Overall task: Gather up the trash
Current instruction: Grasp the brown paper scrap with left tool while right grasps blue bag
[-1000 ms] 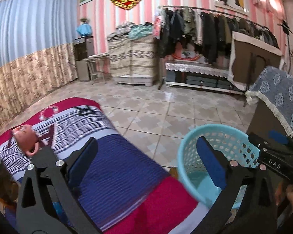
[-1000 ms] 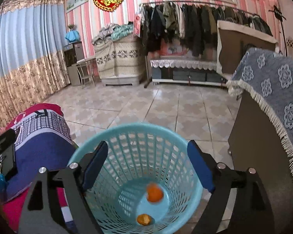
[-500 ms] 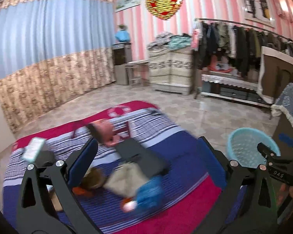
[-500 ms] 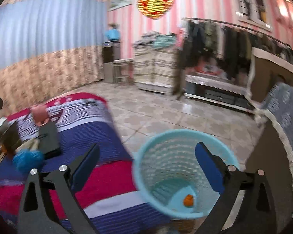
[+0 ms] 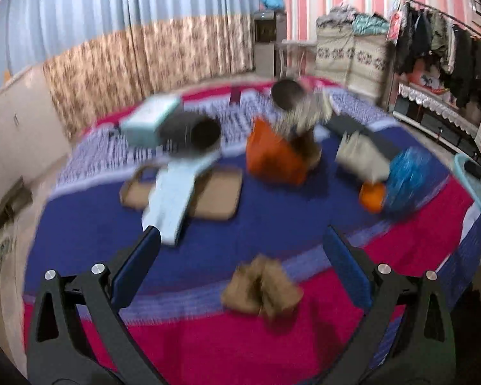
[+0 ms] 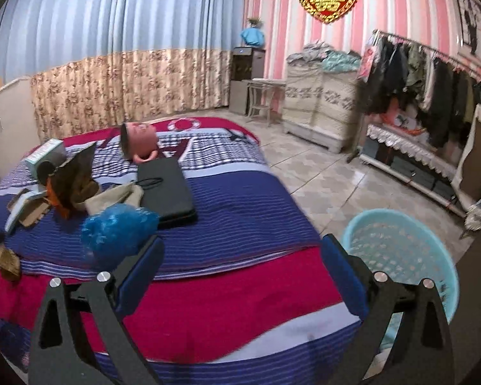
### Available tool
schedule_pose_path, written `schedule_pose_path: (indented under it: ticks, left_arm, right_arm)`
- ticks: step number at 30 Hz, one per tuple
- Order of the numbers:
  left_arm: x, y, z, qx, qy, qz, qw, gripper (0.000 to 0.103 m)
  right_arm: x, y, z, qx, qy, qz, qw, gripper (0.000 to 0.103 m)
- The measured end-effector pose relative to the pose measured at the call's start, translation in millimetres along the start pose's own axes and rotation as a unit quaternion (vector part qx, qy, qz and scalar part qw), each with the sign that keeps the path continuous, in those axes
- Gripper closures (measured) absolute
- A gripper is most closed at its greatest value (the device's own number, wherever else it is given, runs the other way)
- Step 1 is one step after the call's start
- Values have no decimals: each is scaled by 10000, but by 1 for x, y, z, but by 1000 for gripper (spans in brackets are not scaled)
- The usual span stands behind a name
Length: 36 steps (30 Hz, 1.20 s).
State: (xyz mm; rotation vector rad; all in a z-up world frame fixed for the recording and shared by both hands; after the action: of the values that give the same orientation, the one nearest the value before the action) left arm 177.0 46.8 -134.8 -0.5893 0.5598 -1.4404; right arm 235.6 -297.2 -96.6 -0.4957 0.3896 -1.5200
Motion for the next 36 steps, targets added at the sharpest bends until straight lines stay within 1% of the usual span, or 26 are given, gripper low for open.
schedule_pose_path:
  ticks: [2, 4, 5, 6, 7, 8, 9, 10, 13, 14, 15, 16, 18, 20, 21, 22, 23, 24, 25, 28, 29, 30, 31, 32, 34, 36]
  left_arm:
    - [1, 10, -13, -191, -119, -148, 9996, 5]
    - [6, 16, -18, -280, -166, -230, 9992, 6]
    - [10, 17, -21, -294, -163, -246, 9991, 7]
    - [13, 19, -22, -296, -145, -270, 9991, 11]
    - [16, 21, -23, -309, -95, -326, 9989, 26]
    - [19, 24, -25, -392, -35, -430, 9983, 49]
    - [23, 28, -26, -475, -5, -512, 9976, 54]
    - [23, 29, -26, -494, 3, -528, 9974, 54]
    - [19, 24, -17, -309, 11, -576, 9979, 59]
    - [17, 22, -11, -234, 15, -576, 9981, 62]
    - [15, 20, -4, -148, 19, -560, 9983, 72]
    - [14, 19, 4, -83, 58, -531, 9985, 79]
    - [9, 18, 19, 26, 56, -404, 9992, 79]
    - [3, 18, 32, 138, -19, -366, 9992, 79]
    - [1, 18, 38, 182, -50, -352, 9992, 79]
    - [0, 18, 42, 205, -69, -334, 9992, 79]
    - [-2, 19, 46, 227, -92, -318, 9992, 81]
    - [-2, 19, 49, 233, -108, -318, 9992, 82]
    - [-4, 19, 51, 225, -142, -321, 9991, 83]
    - [-7, 19, 53, 154, -181, -269, 9994, 83]
    - [-9, 18, 52, 159, -179, -230, 9994, 81]
    - [-10, 16, 50, 165, -172, -180, 9996, 76]
    - [-12, 12, 47, 148, -165, -114, 9997, 55]
    - [-13, 8, 45, 172, -184, -100, 9996, 29]
    - [-17, -5, 39, 326, -291, -9, 9990, 9]
    - [-14, -11, 30, 317, -299, -32, 9990, 7]
  right_arm:
    - [-7, 3, -2, -71, 68, 137, 9999, 7]
    - [-15, 5, -4, -102, 39, 212, 9997, 7]
    - [-20, 5, -4, -103, -4, 241, 9997, 7]
    - [-26, 6, -5, -99, -68, 294, 9995, 7]
    - [-33, 6, -5, -99, -138, 358, 9992, 7]
    - [-41, 7, -6, -103, -192, 398, 9990, 7]
    - [-49, 7, -7, -107, -297, 472, 9984, 7]
    - [-59, 8, -8, -110, -416, 535, 9976, 7]
    - [-81, 13, -13, -173, -679, 641, 9955, 7]
    - [-86, 16, -14, -213, -713, 687, 9949, 7]
    - [-93, 21, -16, -290, -748, 778, 9937, 7]
    - [-98, 24, -18, -345, -765, 833, 9930, 7]
    - [-107, 34, -21, -468, -820, 903, 9914, 9]
    - [-113, 43, -24, -568, -879, 998, 9895, 25]
    - [-117, 49, -28, -711, -848, 1199, 9866, 51]
    - [-119, 50, -31, -814, -774, 1361, 9843, 68]
    - [-120, 51, -33, -904, -663, 1541, 9817, 71]
    - [-120, 48, -33, -877, -581, 1653, 9806, 74]
    - [-119, 46, -31, -803, -591, 1650, 9812, 79]
    - [-105, 32, -18, -497, -542, 1568, 9849, 80]
    - [-99, 28, -13, -416, -486, 1534, 9861, 80]
    - [-88, 23, -9, -332, -412, 1483, 9875, 80]
    - [-81, 20, -6, -285, -362, 1448, 9884, 80]
    - [-74, 17, -4, -239, -312, 1407, 9893, 80]
    - [-56, 12, 0, -152, -176, 1285, 9914, 80]
    - [-40, 8, 3, -107, -92, 1133, 9935, 80]
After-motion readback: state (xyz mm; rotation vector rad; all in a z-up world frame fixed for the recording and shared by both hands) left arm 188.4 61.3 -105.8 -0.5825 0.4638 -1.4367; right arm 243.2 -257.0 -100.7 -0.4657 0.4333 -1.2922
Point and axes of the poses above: each gripper's, at about its wrist camera, not at the fingertips, and y roughly the way its jaws point, x to its right, z to its top, the point moved 9 cm from there along y, roughly the way its jaws point, and after that the axes turned 3 degrees about -z, right-handed, at the moved point
